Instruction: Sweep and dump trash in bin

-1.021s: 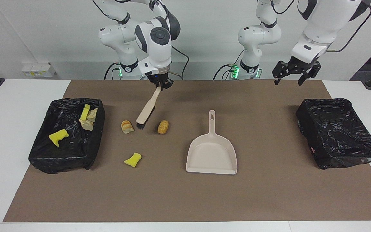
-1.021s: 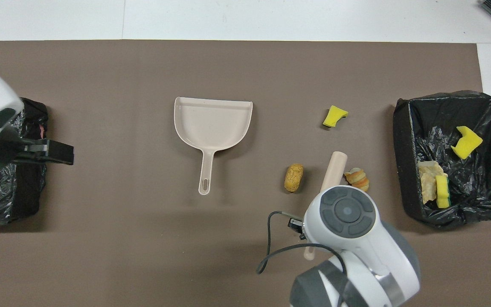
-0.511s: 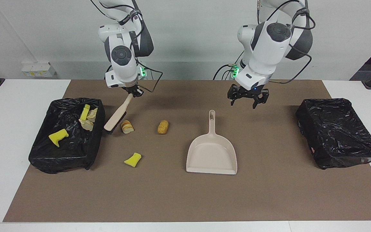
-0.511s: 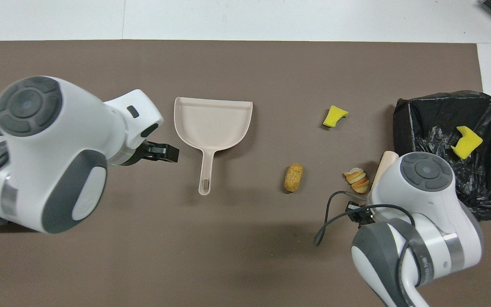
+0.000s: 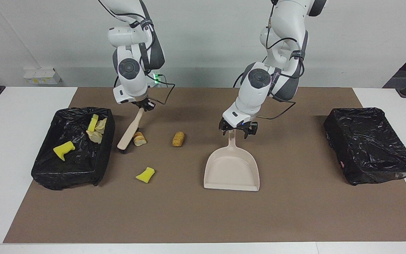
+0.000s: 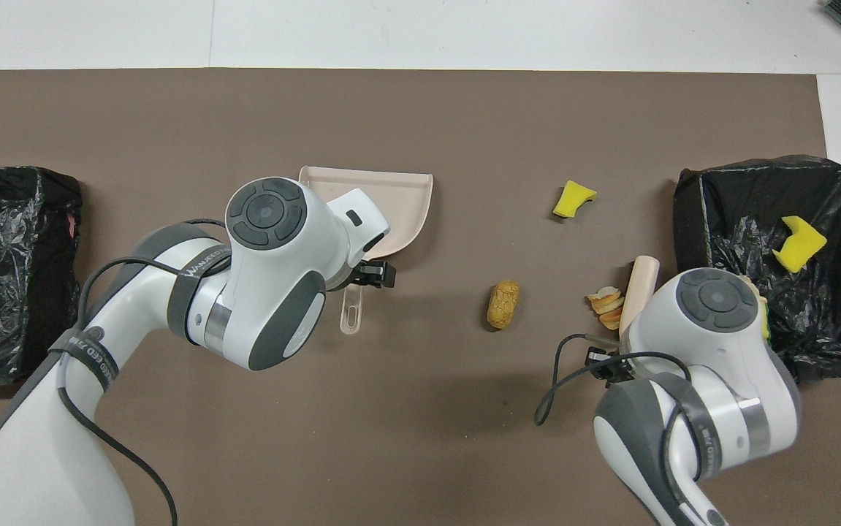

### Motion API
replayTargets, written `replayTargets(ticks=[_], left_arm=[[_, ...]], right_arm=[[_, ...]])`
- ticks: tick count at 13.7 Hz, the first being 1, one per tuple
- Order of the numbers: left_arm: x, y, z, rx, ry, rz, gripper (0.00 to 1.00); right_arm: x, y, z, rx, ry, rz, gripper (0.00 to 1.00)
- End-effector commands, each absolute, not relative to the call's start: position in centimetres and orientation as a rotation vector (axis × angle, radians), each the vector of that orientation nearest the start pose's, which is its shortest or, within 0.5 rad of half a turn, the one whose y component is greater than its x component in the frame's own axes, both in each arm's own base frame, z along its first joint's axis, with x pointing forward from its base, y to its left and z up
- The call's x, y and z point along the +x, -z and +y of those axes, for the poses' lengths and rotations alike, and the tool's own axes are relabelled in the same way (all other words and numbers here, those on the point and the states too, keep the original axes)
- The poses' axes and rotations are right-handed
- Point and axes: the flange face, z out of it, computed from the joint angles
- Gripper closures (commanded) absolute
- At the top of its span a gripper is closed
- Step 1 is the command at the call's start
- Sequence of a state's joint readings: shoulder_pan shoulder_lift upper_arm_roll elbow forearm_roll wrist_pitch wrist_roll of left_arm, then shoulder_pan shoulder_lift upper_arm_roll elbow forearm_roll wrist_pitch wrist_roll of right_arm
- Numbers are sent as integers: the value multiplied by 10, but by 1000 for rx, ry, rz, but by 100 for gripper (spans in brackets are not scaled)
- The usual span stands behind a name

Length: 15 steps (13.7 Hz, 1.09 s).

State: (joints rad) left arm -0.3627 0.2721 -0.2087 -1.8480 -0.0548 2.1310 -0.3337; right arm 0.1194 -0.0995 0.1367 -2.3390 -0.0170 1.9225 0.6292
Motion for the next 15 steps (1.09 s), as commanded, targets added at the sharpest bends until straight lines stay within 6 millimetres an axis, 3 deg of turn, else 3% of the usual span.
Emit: replayTargets(ticks=[1,5,7,8,10,12,15], left_arm=[[511,-379,-337,-3217,-31,256,0],[497,-368,-340,-3182,-37,281,0],[488,-358,-340,-3166,-73,291,0],[490,-362,-339,-3166,-75,286,36],[493,-368,-338,-3159,-96,284,100],[501,-381,-336,-3146,-86,306,100],[499,-380,-335,-3104,-83,415,100]], right_arm=[[453,-355,152,-3145,-457,520,100],[466,-378,227,-3057,-437,398,100],[473,-395,253,-3053,-462,336,100],[480,-410,260,-3062,-480,308,100],[499,-435,238,-3065,-450,308,100],[520,-444,202,-3120,-385,162,100],[557,-431,135,-3147,-261,-73,100]])
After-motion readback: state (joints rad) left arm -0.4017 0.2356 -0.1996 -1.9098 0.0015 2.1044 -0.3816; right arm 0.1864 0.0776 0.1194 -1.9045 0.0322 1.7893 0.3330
